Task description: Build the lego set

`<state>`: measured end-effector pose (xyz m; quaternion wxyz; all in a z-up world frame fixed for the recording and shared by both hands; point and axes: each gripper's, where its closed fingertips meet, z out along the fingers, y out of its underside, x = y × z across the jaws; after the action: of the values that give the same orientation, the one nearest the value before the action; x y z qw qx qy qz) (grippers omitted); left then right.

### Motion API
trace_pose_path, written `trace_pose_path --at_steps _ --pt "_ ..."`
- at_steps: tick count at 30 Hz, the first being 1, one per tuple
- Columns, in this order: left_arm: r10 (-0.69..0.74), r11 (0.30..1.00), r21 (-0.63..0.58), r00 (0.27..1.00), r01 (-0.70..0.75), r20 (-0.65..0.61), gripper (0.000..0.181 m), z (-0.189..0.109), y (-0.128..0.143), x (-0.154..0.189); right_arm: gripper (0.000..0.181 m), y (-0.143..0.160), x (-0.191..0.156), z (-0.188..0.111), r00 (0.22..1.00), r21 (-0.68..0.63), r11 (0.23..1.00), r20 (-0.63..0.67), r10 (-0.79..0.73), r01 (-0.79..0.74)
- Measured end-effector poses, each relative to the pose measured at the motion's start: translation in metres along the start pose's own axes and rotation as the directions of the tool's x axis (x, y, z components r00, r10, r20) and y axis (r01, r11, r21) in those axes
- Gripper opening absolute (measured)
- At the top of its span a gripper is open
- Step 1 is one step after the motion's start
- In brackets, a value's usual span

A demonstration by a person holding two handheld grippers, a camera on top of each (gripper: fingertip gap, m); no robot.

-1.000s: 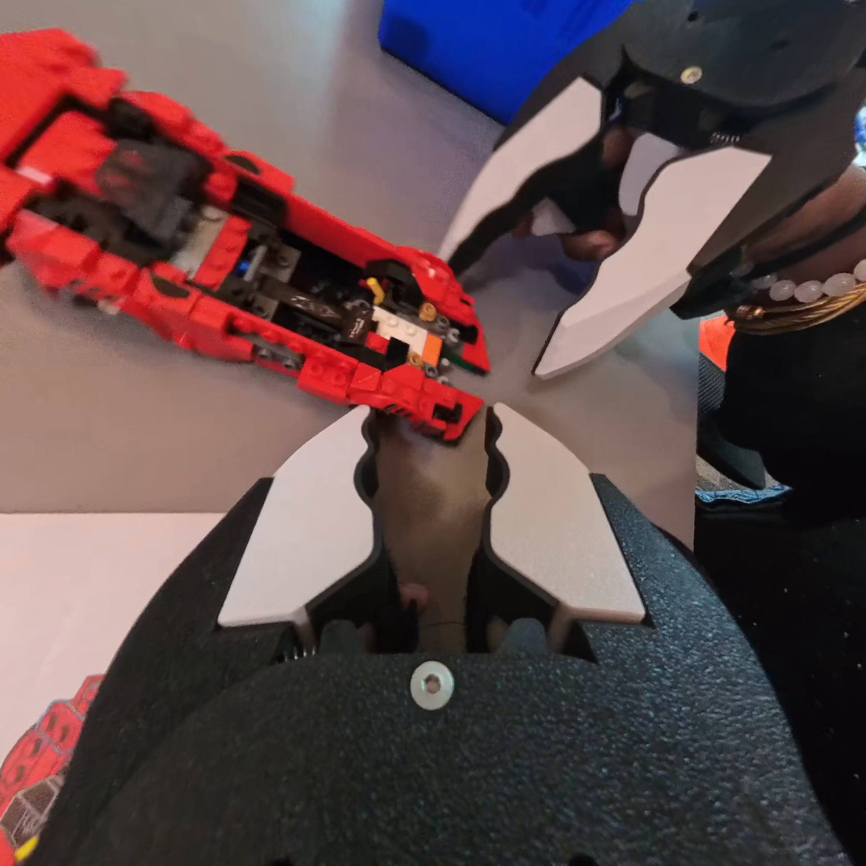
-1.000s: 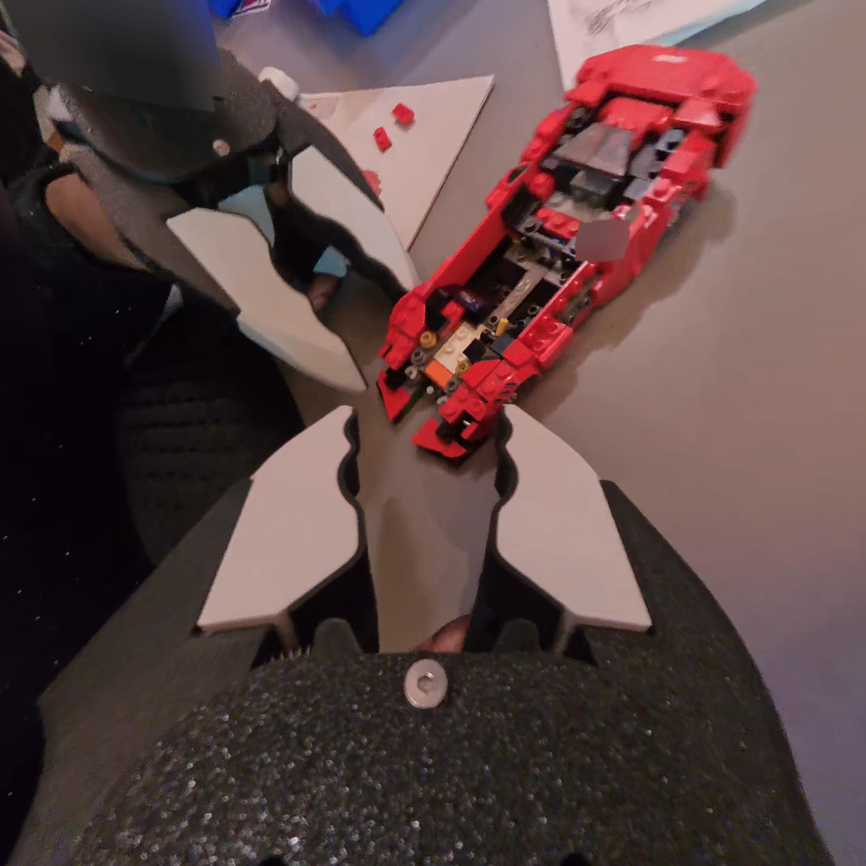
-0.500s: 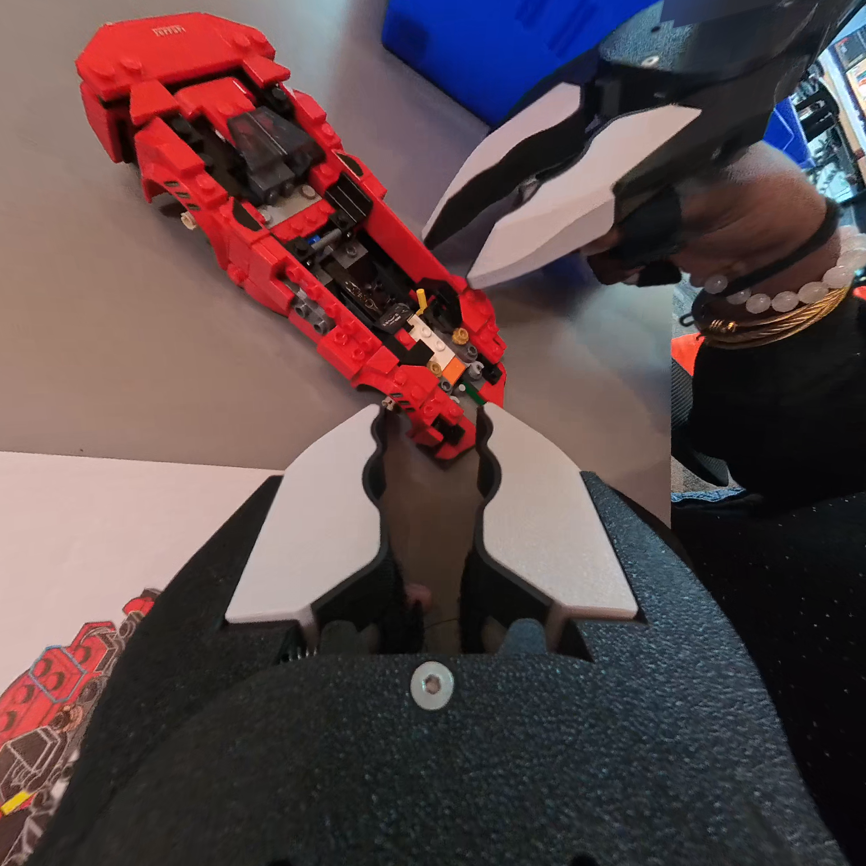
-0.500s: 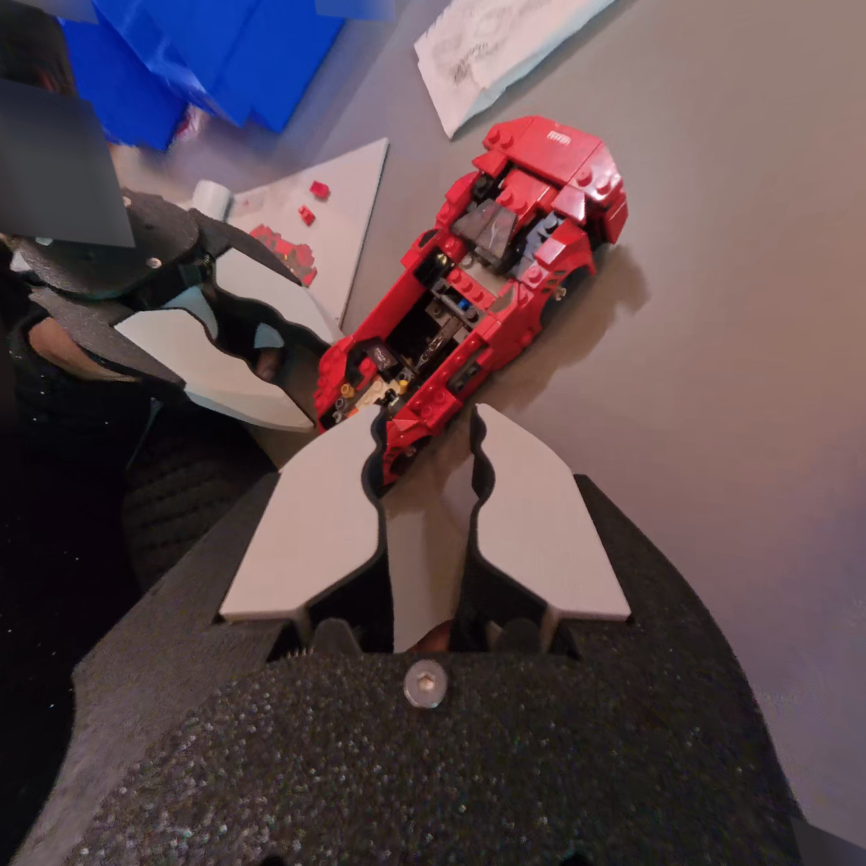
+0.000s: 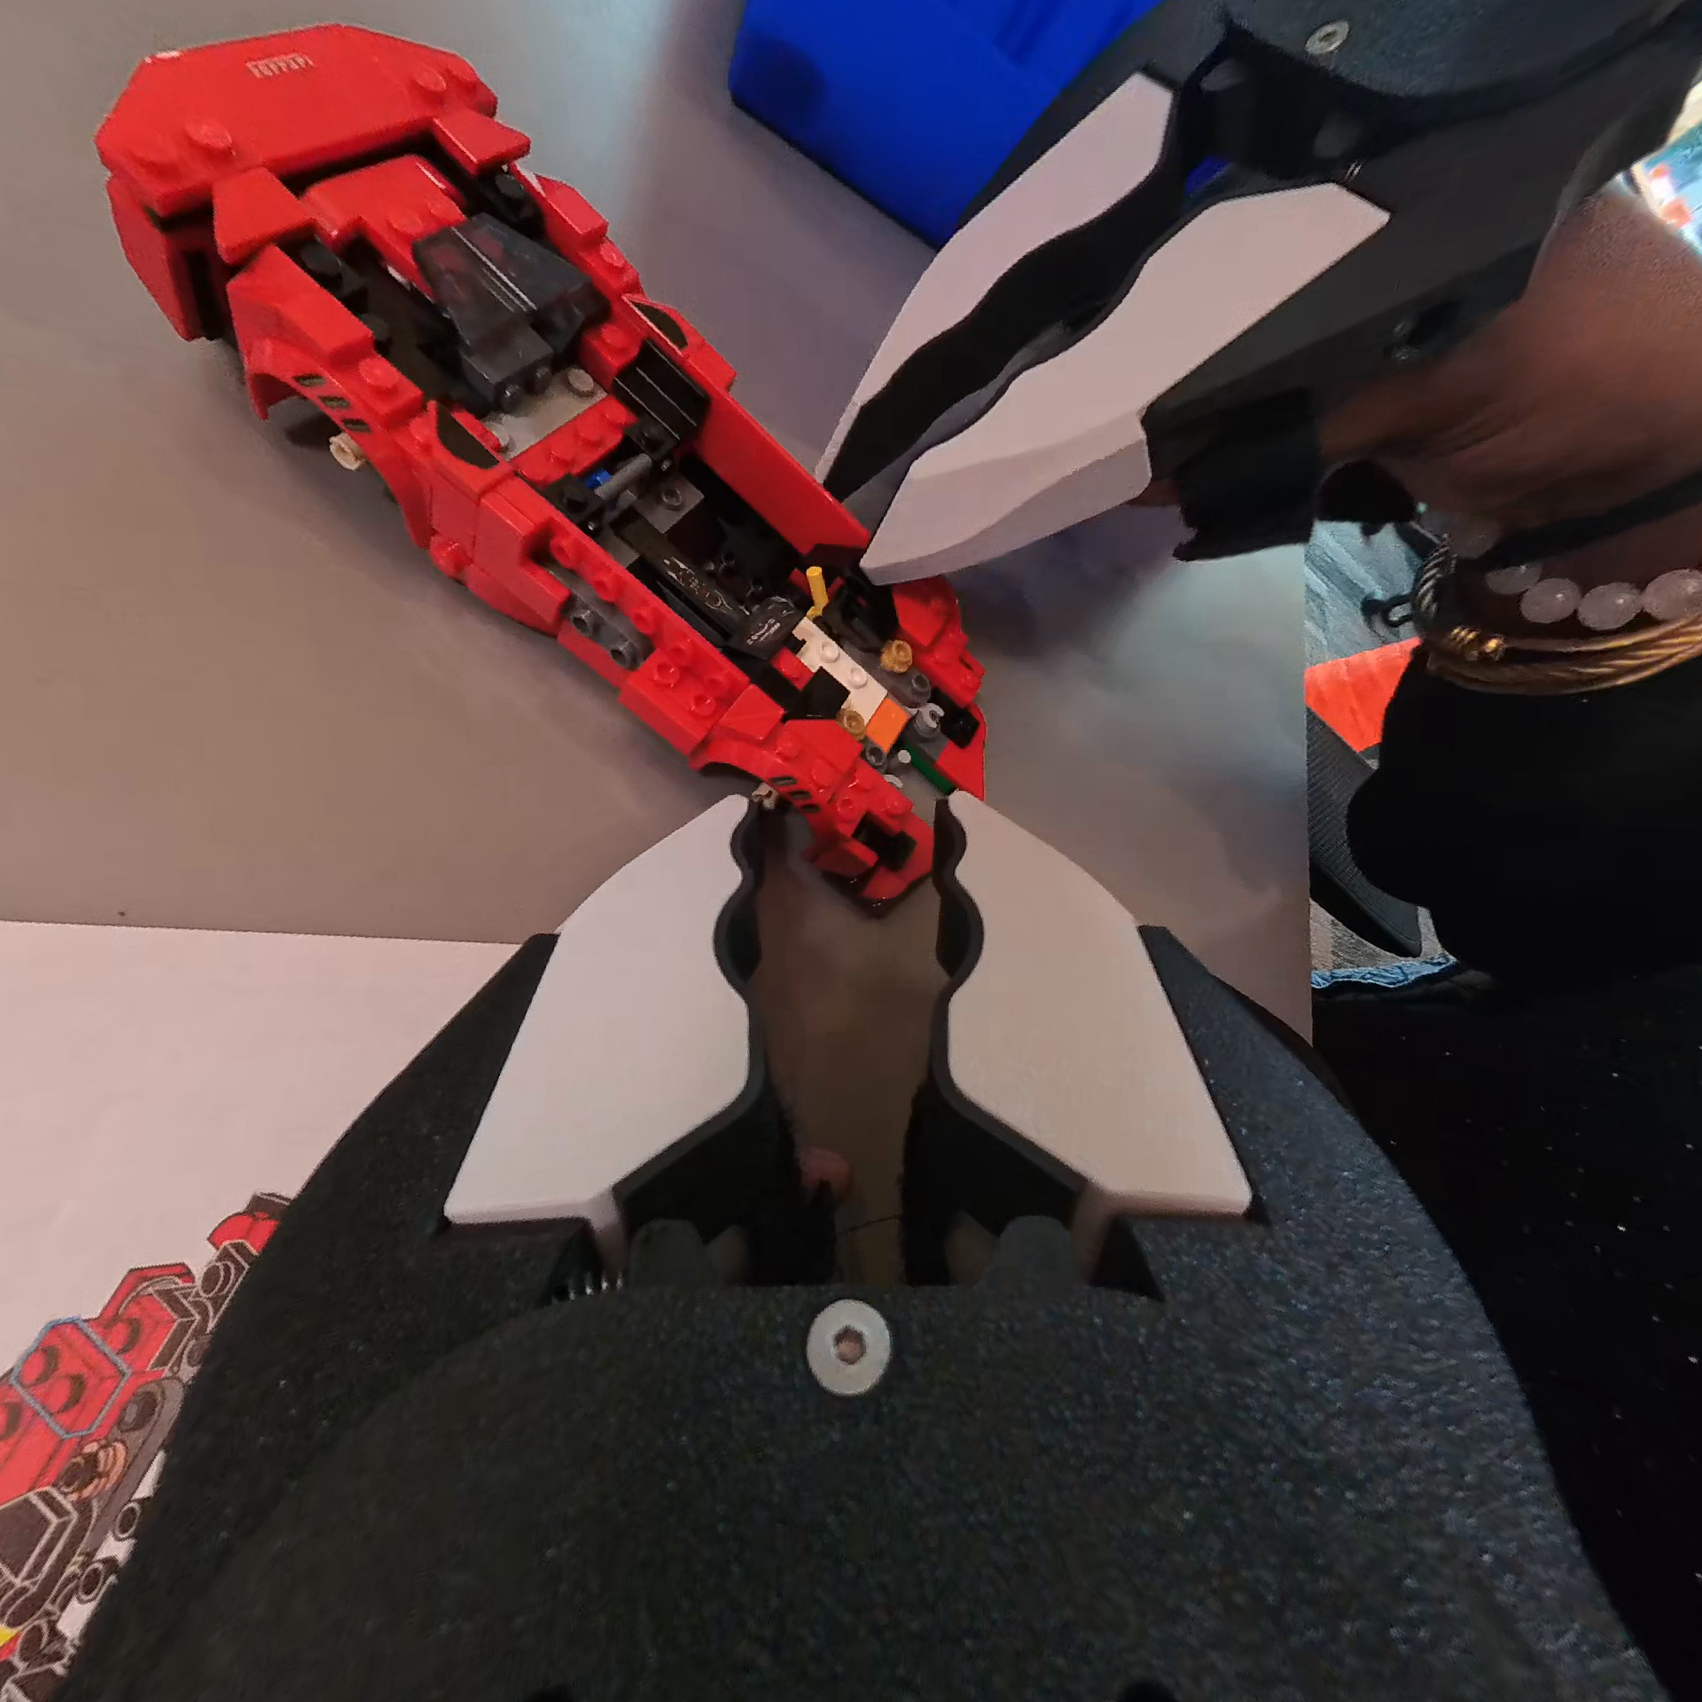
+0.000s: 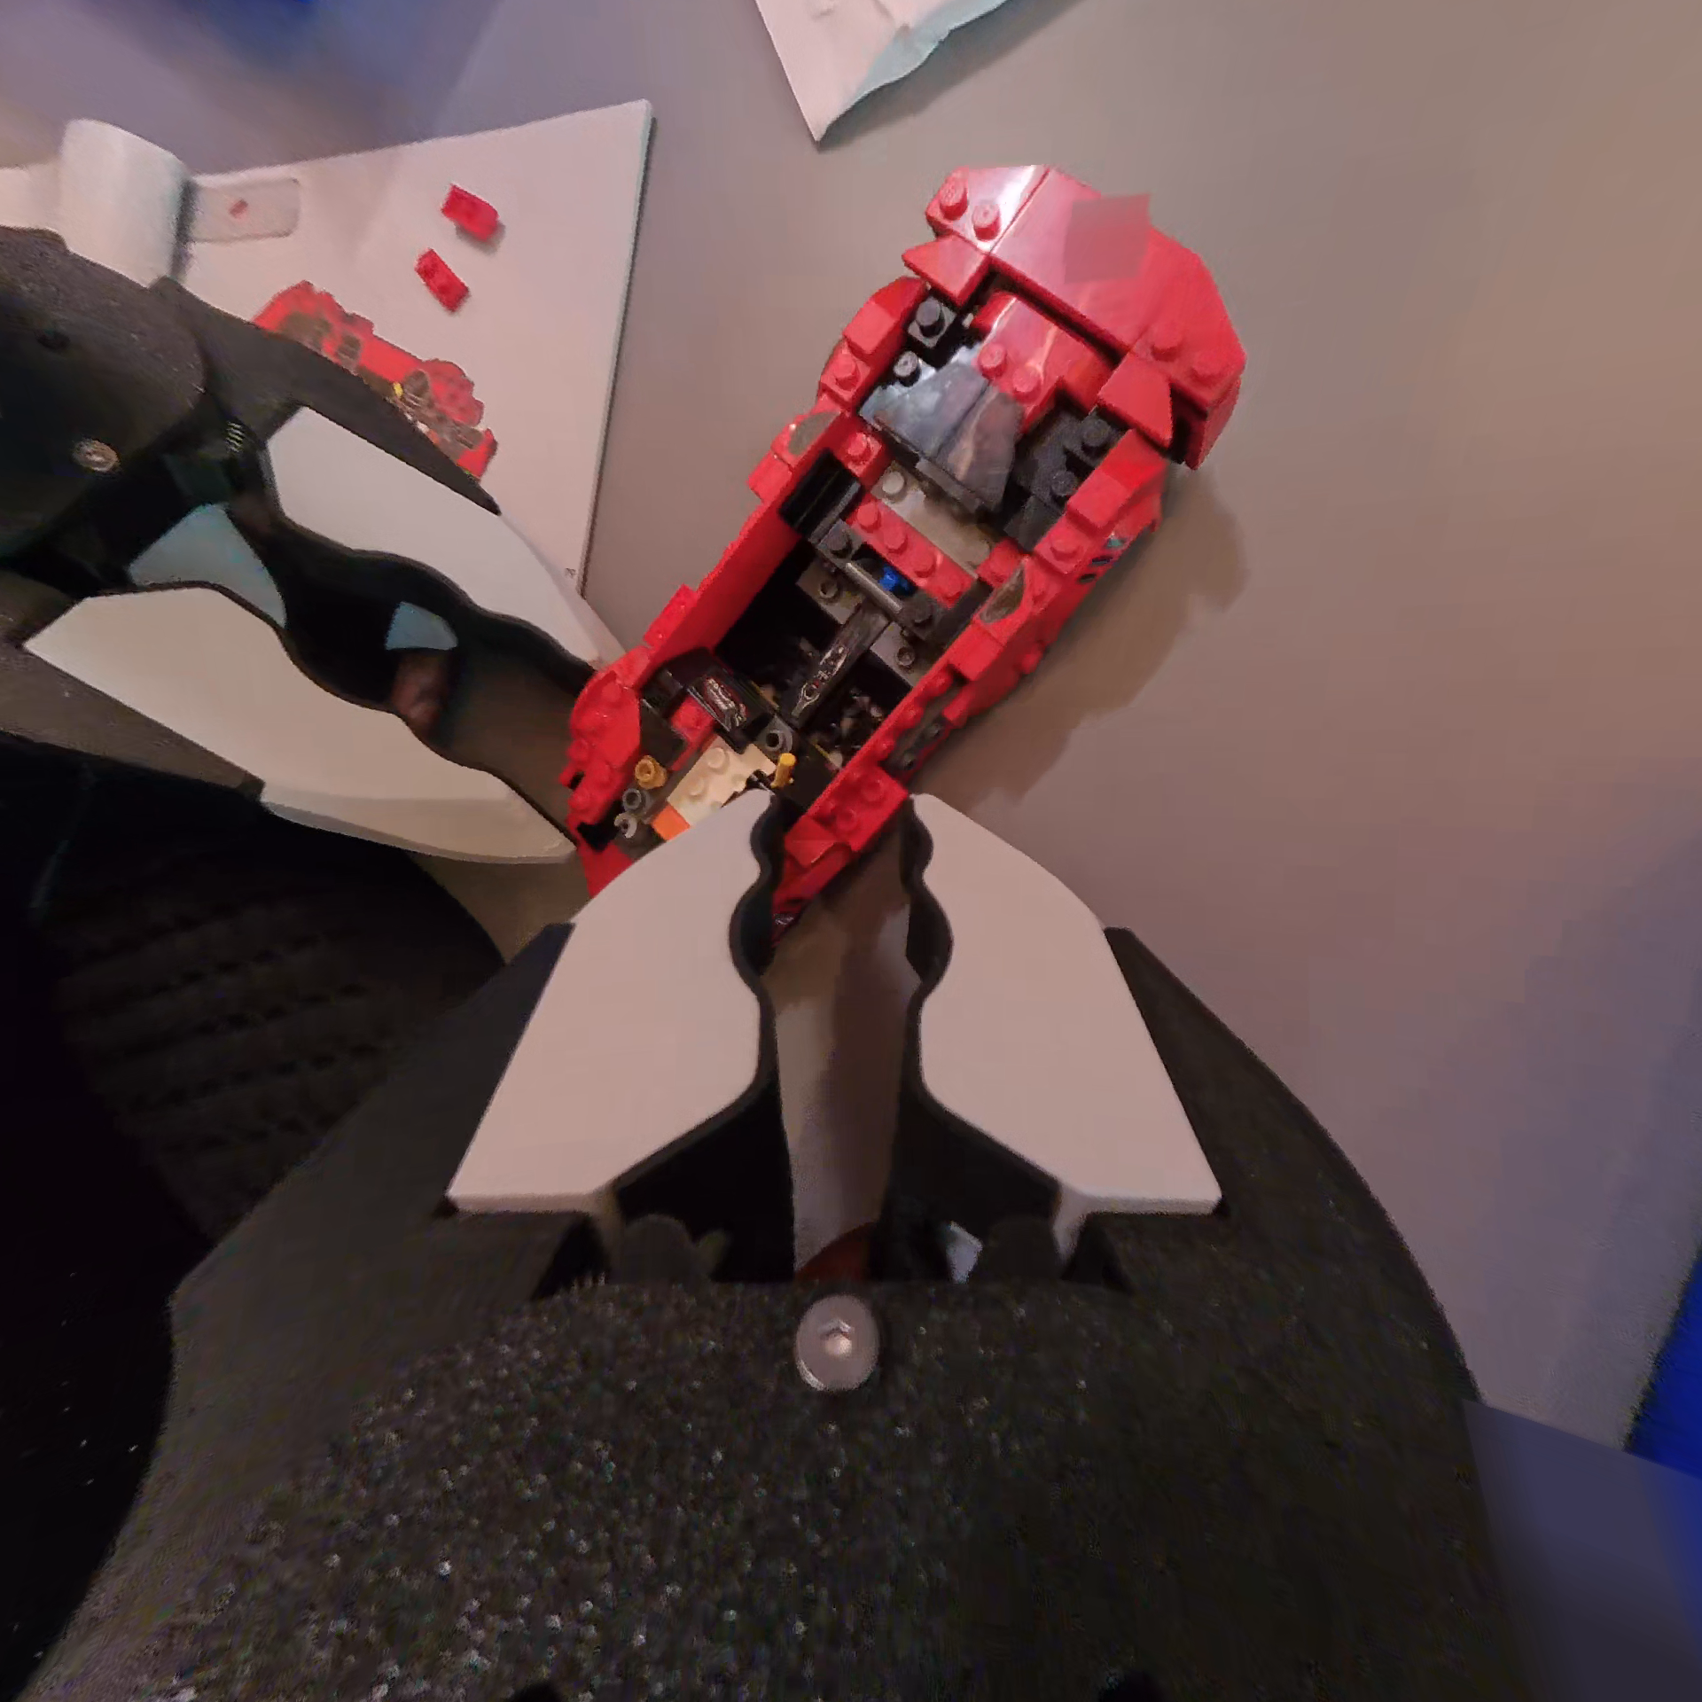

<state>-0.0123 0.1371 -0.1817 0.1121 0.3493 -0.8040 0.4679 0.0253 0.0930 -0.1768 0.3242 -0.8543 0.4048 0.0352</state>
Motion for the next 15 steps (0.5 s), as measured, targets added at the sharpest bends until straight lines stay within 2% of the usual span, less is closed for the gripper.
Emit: trace_pose_path --at_steps 10,15 --pt "0.0 1.0 0.0 1.0 0.0 -0.002 0.035 -0.0002 0.0002 0.0004 0.022 0.001 -0.0018 -0.0013 0.994 -0.046 0.998 -0.098 -0.051 0.047" --pt "0.002 1.0 0.0 1.0 -0.002 -0.005 0.034 0.0004 0.0004 0.0011 0.02 -0.0023 -0.001 -0.0009 0.993 -0.04 0.998 -0.105 -0.058 0.054"
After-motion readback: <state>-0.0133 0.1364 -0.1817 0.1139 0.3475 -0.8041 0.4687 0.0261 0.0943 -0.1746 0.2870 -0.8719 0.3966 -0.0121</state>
